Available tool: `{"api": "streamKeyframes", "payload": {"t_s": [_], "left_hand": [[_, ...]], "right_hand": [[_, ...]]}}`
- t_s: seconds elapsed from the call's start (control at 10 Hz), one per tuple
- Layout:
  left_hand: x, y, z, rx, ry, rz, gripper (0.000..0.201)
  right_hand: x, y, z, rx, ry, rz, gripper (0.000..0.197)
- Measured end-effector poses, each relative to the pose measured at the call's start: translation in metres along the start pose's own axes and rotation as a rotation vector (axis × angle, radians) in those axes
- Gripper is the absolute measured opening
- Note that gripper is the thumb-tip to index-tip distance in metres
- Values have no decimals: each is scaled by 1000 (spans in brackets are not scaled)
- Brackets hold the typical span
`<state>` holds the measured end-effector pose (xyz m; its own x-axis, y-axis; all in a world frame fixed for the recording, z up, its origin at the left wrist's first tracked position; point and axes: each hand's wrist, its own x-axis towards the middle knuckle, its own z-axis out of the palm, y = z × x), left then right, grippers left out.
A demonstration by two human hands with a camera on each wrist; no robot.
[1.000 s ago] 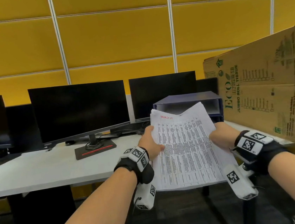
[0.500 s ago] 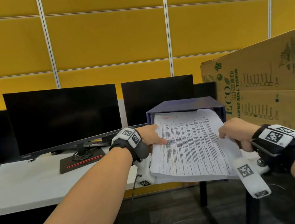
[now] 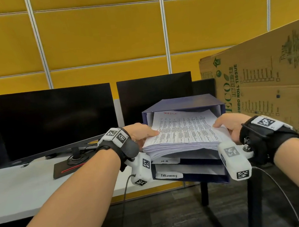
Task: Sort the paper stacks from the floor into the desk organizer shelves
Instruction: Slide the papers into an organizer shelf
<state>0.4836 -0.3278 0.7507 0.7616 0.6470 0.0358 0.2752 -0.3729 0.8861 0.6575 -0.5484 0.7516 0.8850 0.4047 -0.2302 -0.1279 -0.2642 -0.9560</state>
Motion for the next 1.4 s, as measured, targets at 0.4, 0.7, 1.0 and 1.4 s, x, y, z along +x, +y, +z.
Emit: {"api": "streamKeyframes", "payload": {"t_s": [0.4, 0.7, 1.0, 1.4], "left_hand": [[7, 3, 5, 32, 255, -72, 54], [-7, 10, 3, -464, 234, -108, 29], [-4, -4, 4, -219, 414, 116, 21], [7, 4, 22, 171, 544, 181, 8]], "right_hand": [[-46, 2, -14, -47, -129, -22, 16], [-36, -4, 17, 175, 16, -66, 28], [-46, -9, 30, 292, 16, -199, 47], [-31, -12, 28, -396, 97, -312, 24]]}}
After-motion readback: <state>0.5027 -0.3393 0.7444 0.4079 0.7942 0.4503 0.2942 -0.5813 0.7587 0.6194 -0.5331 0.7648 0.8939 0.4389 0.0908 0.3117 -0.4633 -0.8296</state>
